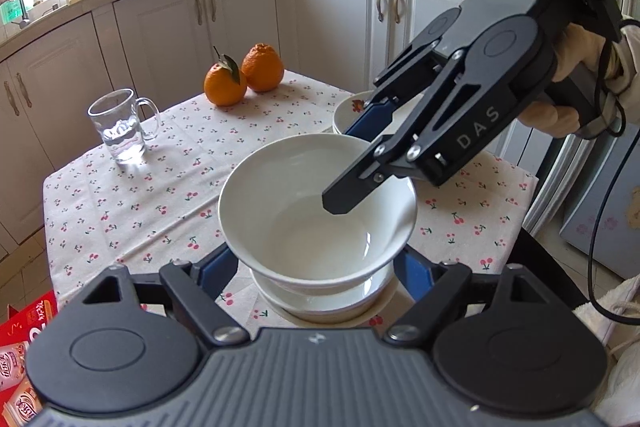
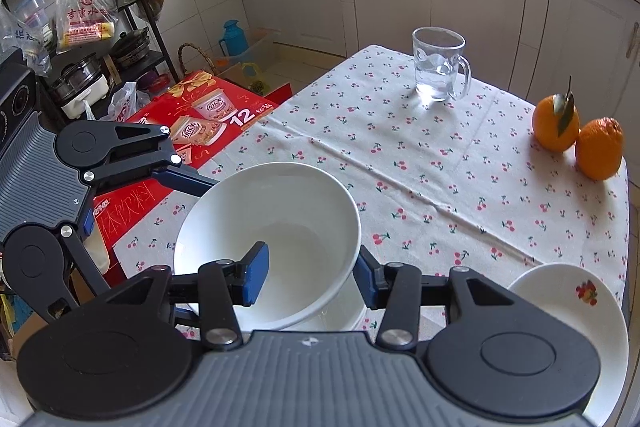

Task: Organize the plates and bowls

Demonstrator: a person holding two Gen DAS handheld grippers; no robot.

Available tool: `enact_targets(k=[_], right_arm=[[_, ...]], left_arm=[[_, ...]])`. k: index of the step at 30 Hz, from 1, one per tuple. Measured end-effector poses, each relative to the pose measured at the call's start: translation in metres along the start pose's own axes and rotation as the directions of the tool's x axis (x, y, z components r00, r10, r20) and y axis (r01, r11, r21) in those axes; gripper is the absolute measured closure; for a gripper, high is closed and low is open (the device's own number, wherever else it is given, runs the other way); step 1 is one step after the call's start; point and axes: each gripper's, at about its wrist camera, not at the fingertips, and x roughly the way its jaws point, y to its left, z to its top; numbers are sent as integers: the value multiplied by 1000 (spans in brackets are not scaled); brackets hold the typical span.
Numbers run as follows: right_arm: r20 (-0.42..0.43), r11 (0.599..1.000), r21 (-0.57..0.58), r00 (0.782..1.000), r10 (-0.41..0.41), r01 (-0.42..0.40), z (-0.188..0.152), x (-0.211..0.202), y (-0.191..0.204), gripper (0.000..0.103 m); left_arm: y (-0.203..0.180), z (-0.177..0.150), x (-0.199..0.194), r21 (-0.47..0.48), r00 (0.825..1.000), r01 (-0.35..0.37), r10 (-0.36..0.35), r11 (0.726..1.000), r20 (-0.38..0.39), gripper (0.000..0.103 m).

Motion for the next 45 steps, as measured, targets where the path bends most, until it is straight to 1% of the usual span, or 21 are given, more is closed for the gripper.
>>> enact_targets(k=[12, 25, 30, 35, 37, 38, 39, 40, 42, 45], right_arm=[[-21, 1000, 23, 1000, 2, -2, -12, 14, -6, 51], [-35, 1000, 5, 999, -19, 19, -15, 21, -4, 50], [-39, 1000, -5, 999, -23, 23, -16, 23, -3, 49], [-32, 1000, -15, 999, -20, 20, -18, 24, -2, 45], [-32, 1000, -19, 999, -25, 25, -19, 24, -2, 35], [-27, 1000, -22, 999, -22, 21, -20, 23, -1, 33], [-24, 1000, -22, 1000, -20, 19, -20, 23, -1, 28], [-19, 1000, -22, 1000, -21, 21, -21, 22, 0, 19], [0, 999, -28, 1000, -28, 28, -22, 19, 1, 9], [20, 999, -35, 999, -27, 28, -24, 15, 3, 5]], left_arm=[[0, -3, 12, -3, 999, 15, -15, 1000, -40, 19], [2, -3, 17, -5, 998, 26, -26, 1000, -55, 19], [3, -4, 21, -12, 997, 33, -34, 999, -66, 19], [5, -5, 23, -20, 996, 44, -45, 999, -76, 18], [5, -5, 22, -11, 997, 39, -40, 999, -73, 14], [5, -5, 20, -9, 997, 38, -38, 999, -68, 13], [5, -5, 18, -10, 997, 40, -41, 999, -64, 13], [5, -5, 16, -11, 997, 44, -44, 999, -59, 12], [5, -6, 13, -15, 997, 44, -45, 999, -57, 9], [4, -9, 8, -15, 997, 39, -40, 999, -60, 9]])
